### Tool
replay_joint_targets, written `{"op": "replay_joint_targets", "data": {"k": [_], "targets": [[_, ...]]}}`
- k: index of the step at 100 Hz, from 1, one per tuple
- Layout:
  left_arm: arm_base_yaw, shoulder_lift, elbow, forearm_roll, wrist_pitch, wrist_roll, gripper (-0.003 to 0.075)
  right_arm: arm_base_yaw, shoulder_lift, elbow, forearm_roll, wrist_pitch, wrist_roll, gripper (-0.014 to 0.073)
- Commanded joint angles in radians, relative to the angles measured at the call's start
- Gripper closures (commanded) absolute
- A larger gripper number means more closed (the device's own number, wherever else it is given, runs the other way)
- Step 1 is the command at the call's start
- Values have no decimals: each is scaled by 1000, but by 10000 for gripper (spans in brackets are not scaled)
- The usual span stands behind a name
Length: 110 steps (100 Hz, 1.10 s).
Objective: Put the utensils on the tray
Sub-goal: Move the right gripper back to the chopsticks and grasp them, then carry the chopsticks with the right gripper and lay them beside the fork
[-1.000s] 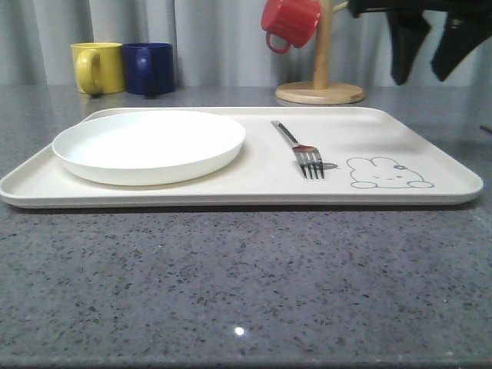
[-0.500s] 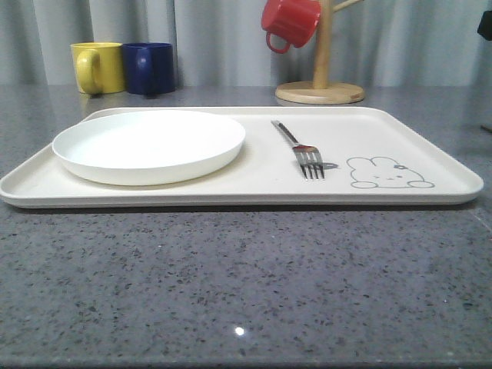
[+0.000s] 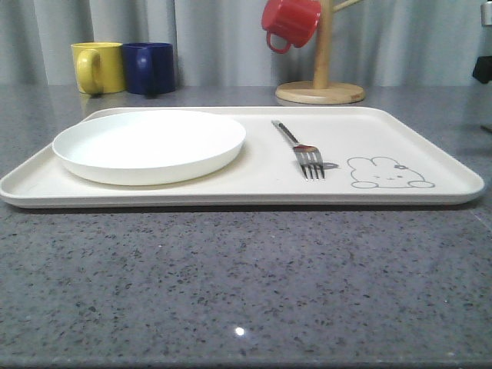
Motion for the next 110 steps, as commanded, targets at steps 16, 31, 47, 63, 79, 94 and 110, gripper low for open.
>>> {"op": "replay_joint_targets", "data": {"k": [16, 31, 47, 63, 79, 94, 110], "targets": [[3, 8, -28, -13, -69, 0, 739, -5, 2, -22, 0, -21, -13, 237], [3, 8, -28, -13, -69, 0, 739, -5, 8, -22, 0, -11, -13, 358], [3, 8, -28, -13, -69, 0, 739, -5, 8, -22, 0, -1, -12, 552], [3, 8, -28, -13, -69, 0, 739, -5, 7, -22, 1, -1, 0, 625], [3, 8, -28, -13, -69, 0, 739, 0, -32, -30, 2, 1, 28, 625], [3, 8, -28, -13, -69, 0, 739, 24, -118, -32, 5, 2, 92, 625], [3, 8, -28, -13, -69, 0, 739, 107, -183, -43, 5, 1, 161, 625]]}}
